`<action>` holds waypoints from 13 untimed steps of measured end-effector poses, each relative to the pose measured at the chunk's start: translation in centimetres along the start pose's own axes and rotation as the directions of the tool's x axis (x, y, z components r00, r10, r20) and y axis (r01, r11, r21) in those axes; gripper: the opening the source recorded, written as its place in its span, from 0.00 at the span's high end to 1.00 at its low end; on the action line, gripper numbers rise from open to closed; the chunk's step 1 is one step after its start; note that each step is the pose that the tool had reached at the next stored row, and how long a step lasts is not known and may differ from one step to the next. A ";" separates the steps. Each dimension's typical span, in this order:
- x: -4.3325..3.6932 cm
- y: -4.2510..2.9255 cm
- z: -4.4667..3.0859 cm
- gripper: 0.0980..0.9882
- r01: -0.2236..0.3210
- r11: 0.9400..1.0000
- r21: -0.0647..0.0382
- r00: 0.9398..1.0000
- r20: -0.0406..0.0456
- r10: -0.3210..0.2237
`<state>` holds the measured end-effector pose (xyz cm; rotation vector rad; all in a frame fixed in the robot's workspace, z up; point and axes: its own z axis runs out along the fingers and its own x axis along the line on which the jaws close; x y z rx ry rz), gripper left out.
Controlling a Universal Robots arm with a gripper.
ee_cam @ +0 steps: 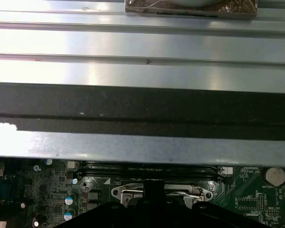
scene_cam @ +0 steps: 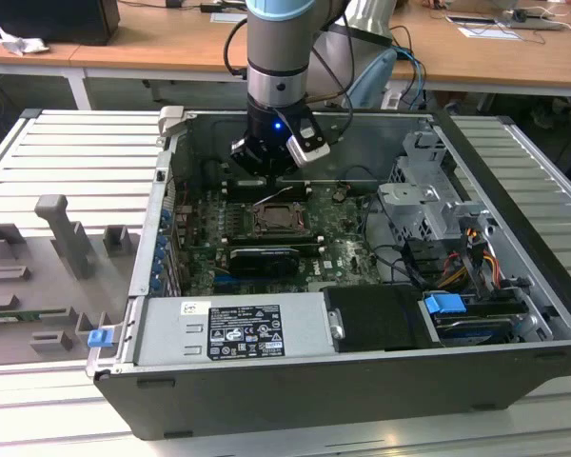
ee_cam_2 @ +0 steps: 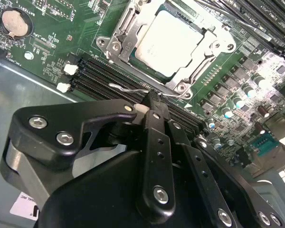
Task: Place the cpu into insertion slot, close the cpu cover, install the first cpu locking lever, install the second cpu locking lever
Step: 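Install the first cpu locking lever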
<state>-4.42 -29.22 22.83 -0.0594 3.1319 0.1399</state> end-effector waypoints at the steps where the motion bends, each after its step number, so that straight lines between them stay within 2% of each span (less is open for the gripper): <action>1: -0.01 -0.01 0.09 0.99 0.017 1.000 0.000 1.000 -0.002 -0.017; 6: -0.34 0.22 0.31 0.99 0.024 1.000 0.000 1.000 -0.002 -0.024; 11: -1.56 0.51 0.71 0.99 0.024 1.000 0.000 1.000 -0.002 -0.024; 13: -1.80 0.49 0.85 0.99 0.024 1.000 0.000 1.000 -0.002 -0.024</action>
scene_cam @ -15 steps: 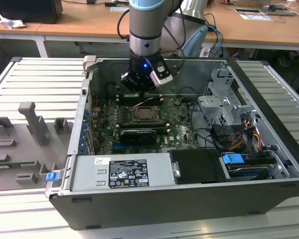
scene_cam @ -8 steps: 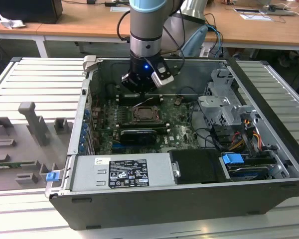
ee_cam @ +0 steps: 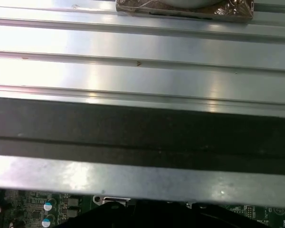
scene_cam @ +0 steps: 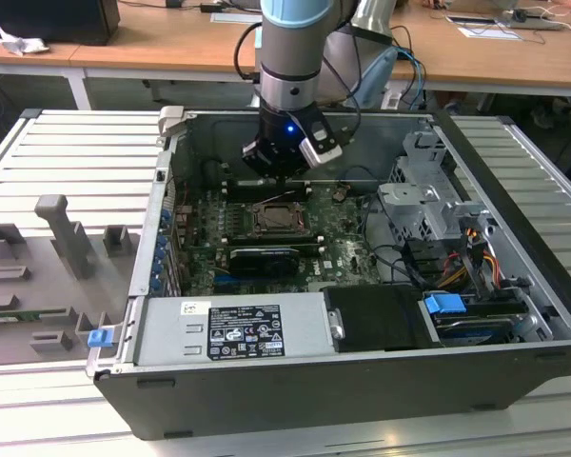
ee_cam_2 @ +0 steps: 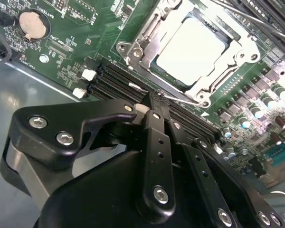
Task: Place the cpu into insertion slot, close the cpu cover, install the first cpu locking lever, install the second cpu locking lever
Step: 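Install the first cpu locking lever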
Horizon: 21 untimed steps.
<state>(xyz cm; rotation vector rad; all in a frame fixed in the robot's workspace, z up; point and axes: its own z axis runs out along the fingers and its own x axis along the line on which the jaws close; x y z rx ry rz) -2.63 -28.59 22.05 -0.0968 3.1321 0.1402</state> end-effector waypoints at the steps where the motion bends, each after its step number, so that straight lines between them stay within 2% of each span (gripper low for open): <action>1: -0.02 -0.01 0.02 0.99 0.000 1.000 0.000 1.000 0.000 0.000; 14: -0.65 -0.07 0.34 0.99 0.000 1.000 -0.001 1.000 0.000 0.000; 18: -0.85 -0.16 1.23 0.99 0.000 1.000 0.000 1.000 0.000 0.000; 21: -0.91 -0.19 1.48 0.99 0.000 1.000 0.000 1.000 0.000 0.000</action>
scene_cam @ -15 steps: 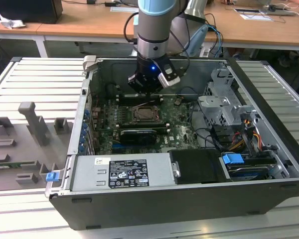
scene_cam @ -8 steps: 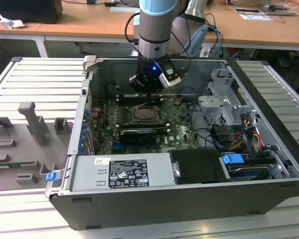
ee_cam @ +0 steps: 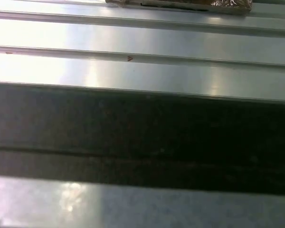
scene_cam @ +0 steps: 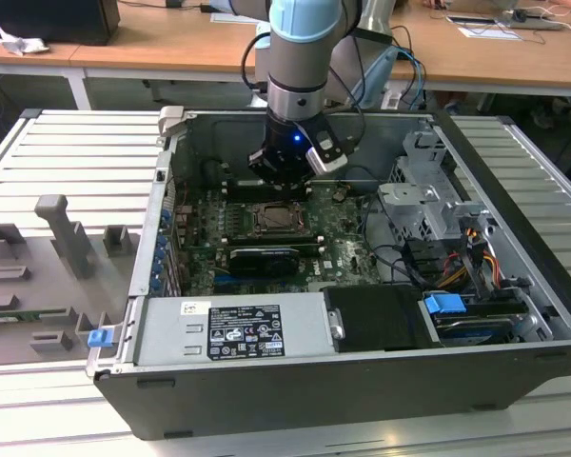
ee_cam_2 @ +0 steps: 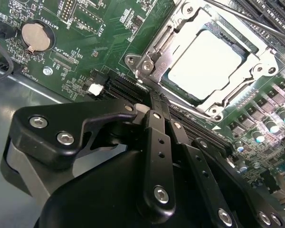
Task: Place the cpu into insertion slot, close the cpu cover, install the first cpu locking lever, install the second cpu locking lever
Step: 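Install the first cpu locking lever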
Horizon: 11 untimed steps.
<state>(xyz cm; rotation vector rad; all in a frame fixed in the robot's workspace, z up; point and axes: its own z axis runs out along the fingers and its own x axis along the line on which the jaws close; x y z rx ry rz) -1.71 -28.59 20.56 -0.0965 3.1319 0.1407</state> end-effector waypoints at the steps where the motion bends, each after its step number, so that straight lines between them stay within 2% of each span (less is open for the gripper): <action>1: -0.02 -0.01 0.14 0.99 0.000 1.000 0.002 1.000 0.000 0.000; 2: -0.02 -0.02 0.17 0.99 0.000 1.000 0.005 1.000 -0.001 0.000; 5: -0.02 -0.01 0.19 0.99 0.000 1.000 0.006 1.000 0.000 0.000; 7: -0.03 -0.03 0.28 0.99 0.000 1.000 0.013 1.000 -0.001 0.000; 11: -0.04 -0.04 0.40 0.99 0.000 1.000 0.016 1.000 -0.001 0.000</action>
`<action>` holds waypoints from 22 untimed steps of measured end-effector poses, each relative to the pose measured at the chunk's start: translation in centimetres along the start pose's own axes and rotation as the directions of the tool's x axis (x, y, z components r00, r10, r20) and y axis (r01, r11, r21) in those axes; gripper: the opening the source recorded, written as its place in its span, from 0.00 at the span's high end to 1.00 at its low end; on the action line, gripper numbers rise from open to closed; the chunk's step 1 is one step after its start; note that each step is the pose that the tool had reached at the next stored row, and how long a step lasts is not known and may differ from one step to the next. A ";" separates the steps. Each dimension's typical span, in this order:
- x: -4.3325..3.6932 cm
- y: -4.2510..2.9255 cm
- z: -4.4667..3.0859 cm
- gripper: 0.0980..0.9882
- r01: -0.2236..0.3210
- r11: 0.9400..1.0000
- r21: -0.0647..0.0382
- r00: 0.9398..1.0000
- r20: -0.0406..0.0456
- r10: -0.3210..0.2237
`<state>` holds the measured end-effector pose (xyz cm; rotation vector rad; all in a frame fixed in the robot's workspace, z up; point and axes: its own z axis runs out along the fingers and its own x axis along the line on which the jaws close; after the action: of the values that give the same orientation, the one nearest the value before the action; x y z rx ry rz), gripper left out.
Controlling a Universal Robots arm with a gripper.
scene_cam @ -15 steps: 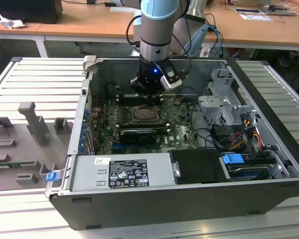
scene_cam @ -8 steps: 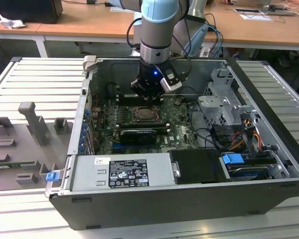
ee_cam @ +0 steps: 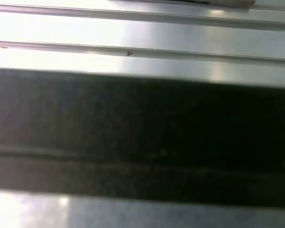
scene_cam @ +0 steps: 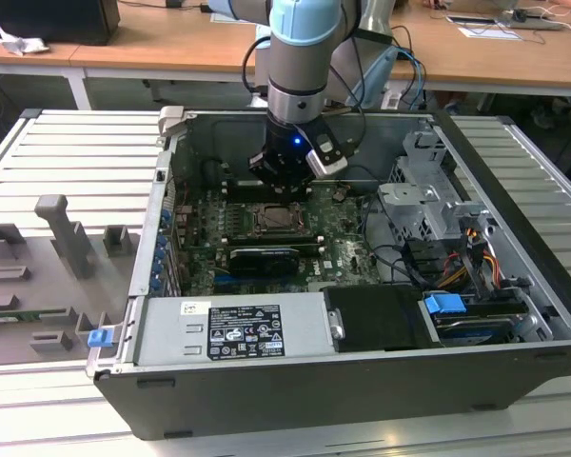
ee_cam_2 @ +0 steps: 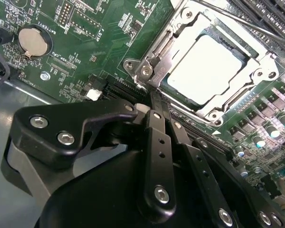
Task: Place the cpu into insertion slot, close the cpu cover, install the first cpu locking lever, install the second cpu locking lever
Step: 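Install the first cpu locking lever, then install the second cpu locking lever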
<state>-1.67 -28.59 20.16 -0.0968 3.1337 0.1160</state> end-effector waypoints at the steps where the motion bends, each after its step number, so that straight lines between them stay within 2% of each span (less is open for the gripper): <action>1: 0.00 0.00 0.00 0.99 0.000 1.000 0.000 1.000 0.000 0.000; 4: -0.02 0.03 -0.11 0.99 0.000 1.000 0.000 1.000 0.000 0.000; 8: -0.03 0.11 -1.14 0.99 0.000 1.000 0.000 1.000 0.000 0.000; 22: 0.02 -0.70 -1.21 0.99 0.000 1.000 0.000 1.000 0.000 0.000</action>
<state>-1.65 -29.37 21.32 -0.0968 3.1336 0.1158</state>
